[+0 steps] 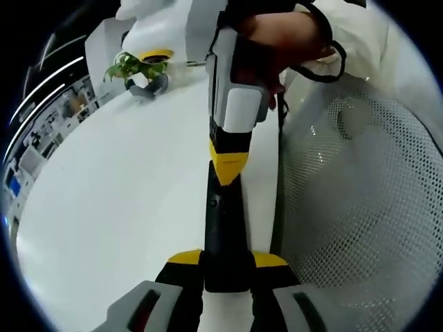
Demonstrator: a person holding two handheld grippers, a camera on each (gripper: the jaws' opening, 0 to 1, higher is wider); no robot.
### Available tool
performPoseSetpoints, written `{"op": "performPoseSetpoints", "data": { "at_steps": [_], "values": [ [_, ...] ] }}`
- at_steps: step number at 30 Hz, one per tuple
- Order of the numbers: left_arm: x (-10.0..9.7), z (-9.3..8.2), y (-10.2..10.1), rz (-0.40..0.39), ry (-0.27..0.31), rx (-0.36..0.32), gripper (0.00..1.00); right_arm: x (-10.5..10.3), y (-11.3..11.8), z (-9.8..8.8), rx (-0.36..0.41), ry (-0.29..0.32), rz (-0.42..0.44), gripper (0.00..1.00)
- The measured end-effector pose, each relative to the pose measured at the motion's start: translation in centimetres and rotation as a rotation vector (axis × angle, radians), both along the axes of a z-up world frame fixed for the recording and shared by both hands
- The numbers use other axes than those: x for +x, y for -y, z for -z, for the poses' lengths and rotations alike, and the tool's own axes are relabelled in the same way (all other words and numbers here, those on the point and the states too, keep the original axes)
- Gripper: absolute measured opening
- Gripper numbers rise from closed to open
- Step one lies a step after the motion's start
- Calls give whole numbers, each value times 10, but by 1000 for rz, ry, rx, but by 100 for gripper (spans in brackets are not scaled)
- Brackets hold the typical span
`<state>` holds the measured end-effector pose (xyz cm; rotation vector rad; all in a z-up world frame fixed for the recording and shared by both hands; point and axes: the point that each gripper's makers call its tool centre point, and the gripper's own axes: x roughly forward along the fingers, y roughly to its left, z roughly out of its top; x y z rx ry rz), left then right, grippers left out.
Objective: Press the specified remote control buttons in sequence, fully releasing each button before pressing the next.
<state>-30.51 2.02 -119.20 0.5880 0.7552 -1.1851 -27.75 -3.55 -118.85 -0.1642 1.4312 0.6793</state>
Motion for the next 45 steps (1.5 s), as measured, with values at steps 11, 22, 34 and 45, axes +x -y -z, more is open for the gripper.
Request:
{"op": "performPoseSetpoints", "data": {
  "at_steps": [11,22,34,45],
  "values": [
    [1,0,1,-2,6,-29,24,5,-22,-8,73,8,7,0],
    [1,0,2,-1,-7,-48,25,6,-27,1,45,-3,-38,0],
    [2,0,3,-3,-5,-57,25,4,-30,2,-7,60,-95,0],
    [3,0,3,-6,-6,-61,25,6,-30,2,-55,116,-164,0]
  ]
}}
